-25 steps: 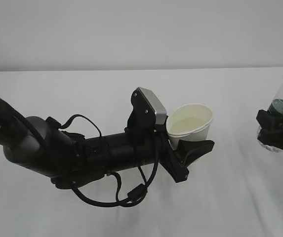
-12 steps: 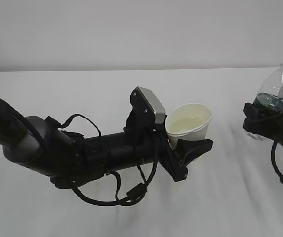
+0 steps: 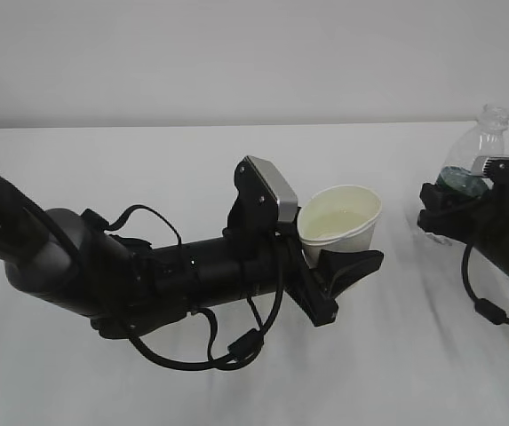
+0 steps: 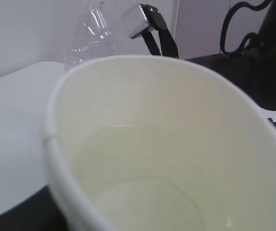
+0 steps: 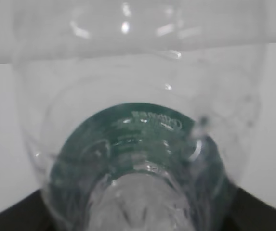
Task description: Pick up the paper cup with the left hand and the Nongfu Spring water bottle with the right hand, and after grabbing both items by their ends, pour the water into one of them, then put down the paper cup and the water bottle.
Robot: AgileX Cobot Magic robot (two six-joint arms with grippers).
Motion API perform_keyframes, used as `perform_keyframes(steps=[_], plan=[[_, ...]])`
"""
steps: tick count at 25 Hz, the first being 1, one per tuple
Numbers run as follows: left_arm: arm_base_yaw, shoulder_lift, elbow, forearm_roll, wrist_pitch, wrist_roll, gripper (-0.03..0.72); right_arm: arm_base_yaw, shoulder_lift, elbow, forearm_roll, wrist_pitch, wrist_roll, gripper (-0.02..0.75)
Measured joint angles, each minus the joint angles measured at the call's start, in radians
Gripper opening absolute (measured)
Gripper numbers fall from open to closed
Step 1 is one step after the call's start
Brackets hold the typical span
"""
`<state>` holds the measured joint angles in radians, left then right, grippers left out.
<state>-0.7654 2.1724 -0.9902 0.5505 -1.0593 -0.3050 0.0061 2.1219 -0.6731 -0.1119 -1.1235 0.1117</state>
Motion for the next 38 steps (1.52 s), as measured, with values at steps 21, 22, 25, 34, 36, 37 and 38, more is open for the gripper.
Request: perform_keyframes(steps=[21, 22, 25, 34, 36, 37, 38], plan=[[0.000, 0.000, 0.000, -0.004, 0.000, 0.002, 0.435, 0.000, 0.089, -0.082, -0.052, -0.007, -0.002, 0.482], [0.000, 0.000, 0.000, -0.004, 0.000, 0.002, 0.435, 0.000, 0.089, -0.082, -0.056, -0.007, -0.002, 0.492], [0.000, 0.000, 0.000, -0.004, 0.000, 0.002, 0.435, 0.000, 0.089, -0.082, -0.064, -0.007, -0.002, 0.522], [0.000, 0.000, 0.000, -0.004, 0.000, 0.002, 0.435, 0.000, 0.089, -0.082, -0.094, -0.011, -0.002, 0.608], [0.000, 0.000, 0.000, -0.004, 0.000, 0.002, 0.435, 0.000, 0.089, -0.082, -0.094, -0.012, -0.002, 0.608], [0.000, 0.000, 0.000, -0.004, 0.000, 0.002, 0.435, 0.000, 0.089, -0.082, -0.094, -0.012, -0.002, 0.608], [0.000, 0.000, 0.000, -0.004, 0.000, 0.002, 0.435, 0.000, 0.089, -0.082, -0.094, -0.013, -0.002, 0.608]])
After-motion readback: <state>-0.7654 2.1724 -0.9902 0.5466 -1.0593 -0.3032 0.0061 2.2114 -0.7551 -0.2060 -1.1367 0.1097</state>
